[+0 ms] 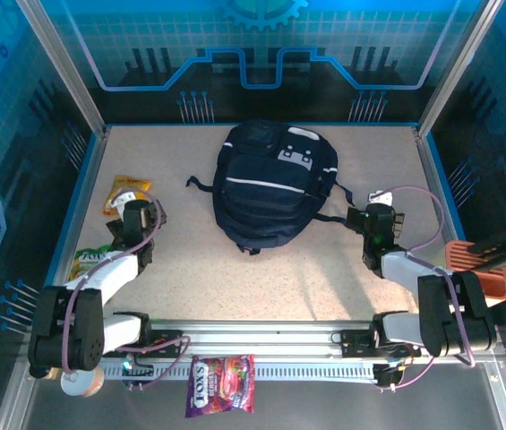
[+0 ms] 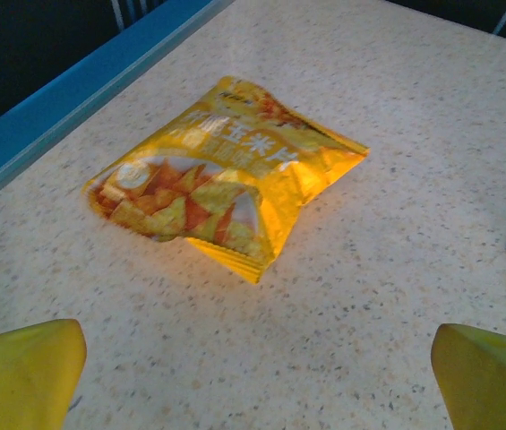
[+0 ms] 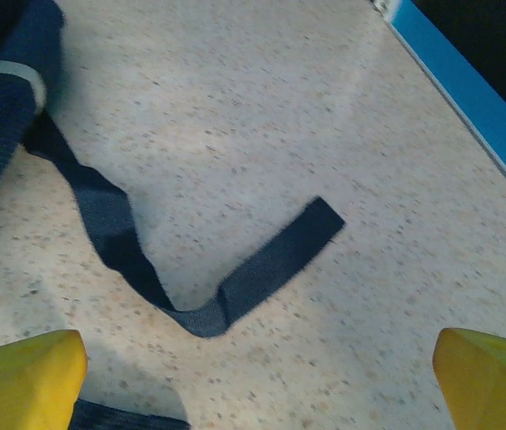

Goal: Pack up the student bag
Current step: Reset both arms

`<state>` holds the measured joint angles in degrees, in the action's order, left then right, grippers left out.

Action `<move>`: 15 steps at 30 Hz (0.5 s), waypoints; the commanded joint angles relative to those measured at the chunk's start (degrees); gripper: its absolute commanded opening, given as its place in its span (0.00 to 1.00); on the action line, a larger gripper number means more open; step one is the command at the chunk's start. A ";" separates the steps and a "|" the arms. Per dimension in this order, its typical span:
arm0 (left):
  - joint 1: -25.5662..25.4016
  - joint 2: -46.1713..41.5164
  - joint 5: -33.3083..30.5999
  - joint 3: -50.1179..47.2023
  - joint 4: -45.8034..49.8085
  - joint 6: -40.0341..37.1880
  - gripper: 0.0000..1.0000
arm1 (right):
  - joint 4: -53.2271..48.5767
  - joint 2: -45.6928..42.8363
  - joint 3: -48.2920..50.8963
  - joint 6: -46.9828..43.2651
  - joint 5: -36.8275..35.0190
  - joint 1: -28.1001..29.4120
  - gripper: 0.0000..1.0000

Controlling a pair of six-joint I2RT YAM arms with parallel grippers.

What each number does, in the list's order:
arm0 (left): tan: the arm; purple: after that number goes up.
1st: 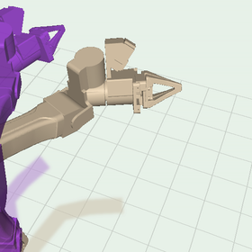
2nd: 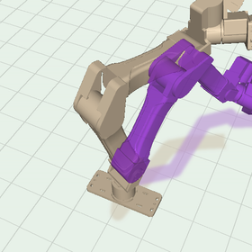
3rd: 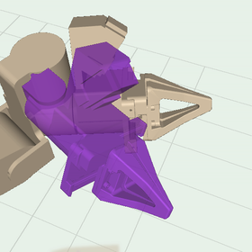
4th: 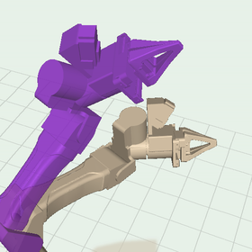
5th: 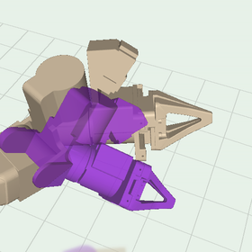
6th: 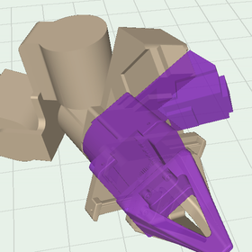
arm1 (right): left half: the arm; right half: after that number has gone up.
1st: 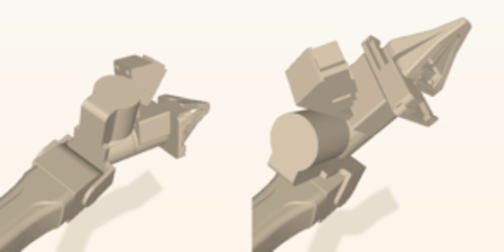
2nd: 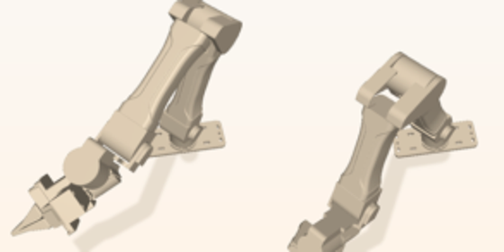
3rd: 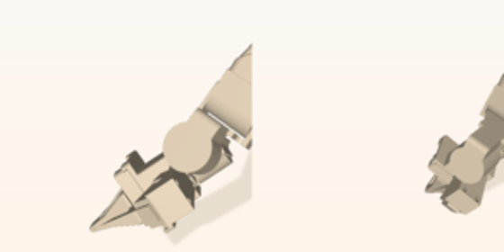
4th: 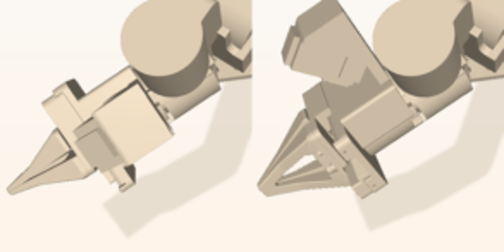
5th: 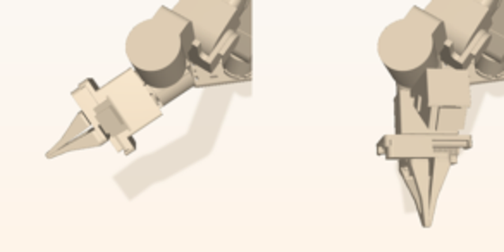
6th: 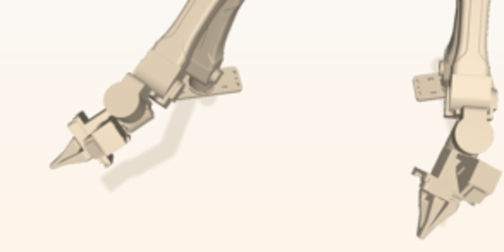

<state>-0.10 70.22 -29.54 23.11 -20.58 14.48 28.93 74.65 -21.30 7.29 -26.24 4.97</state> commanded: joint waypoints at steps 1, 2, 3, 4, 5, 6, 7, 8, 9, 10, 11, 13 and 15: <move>1.25 2.53 8.20 -3.82 -18.14 -7.12 0.99 | 12.21 1.55 0.20 -3.58 7.86 -1.87 1.00; 1.58 3.67 10.28 -4.55 -20.57 -7.75 0.99 | 12.66 2.02 -0.02 -3.80 10.38 -2.29 1.00; 1.85 4.35 12.16 -4.75 -22.40 -8.11 0.99 | 13.42 2.40 0.03 -3.75 11.82 -2.56 1.00; 1.94 4.59 13.73 -4.82 -22.91 -8.34 0.99 | 13.98 2.61 0.22 -3.62 13.10 -2.67 1.00; 2.05 5.41 15.51 -5.02 -24.84 -8.99 0.99 | 17.19 3.31 1.14 -3.58 14.90 -2.78 1.00; 2.03 6.35 17.06 -5.30 -26.97 -9.54 0.99 | 22.36 4.85 2.82 -3.87 17.08 -2.83 1.00; 2.24 7.31 18.79 -5.29 -28.09 -9.47 0.99 | 26.15 6.23 3.95 -4.65 18.91 -2.82 1.00; 2.30 8.85 20.46 -5.23 -29.52 -9.80 0.99 | 28.79 7.76 4.73 -5.16 19.34 -2.56 1.00; 2.31 10.40 22.04 -5.25 -31.23 -10.15 0.99 | 30.77 9.07 5.20 -5.37 19.23 -2.33 1.00; 2.32 11.83 23.30 -5.26 -32.92 -10.38 0.99 | 31.72 9.93 5.30 -5.41 19.36 -2.27 1.00; 2.34 13.49 24.58 -5.19 -34.83 -10.82 0.99 | 32.09 10.77 5.06 -5.51 19.26 -2.25 1.00; 2.31 15.27 26.15 -4.04 -34.53 -11.33 0.99 | 32.05 12.15 4.42 -5.85 18.98 -2.00 1.00; 2.30 16.99 26.36 -2.46 -33.04 -11.34 0.99 | 32.65 13.98 3.61 -6.14 17.79 -1.48 1.00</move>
<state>1.56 85.25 -7.60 18.61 -49.78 5.13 54.74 87.05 -16.73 2.76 -8.84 3.01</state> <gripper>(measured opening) 0.992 0.996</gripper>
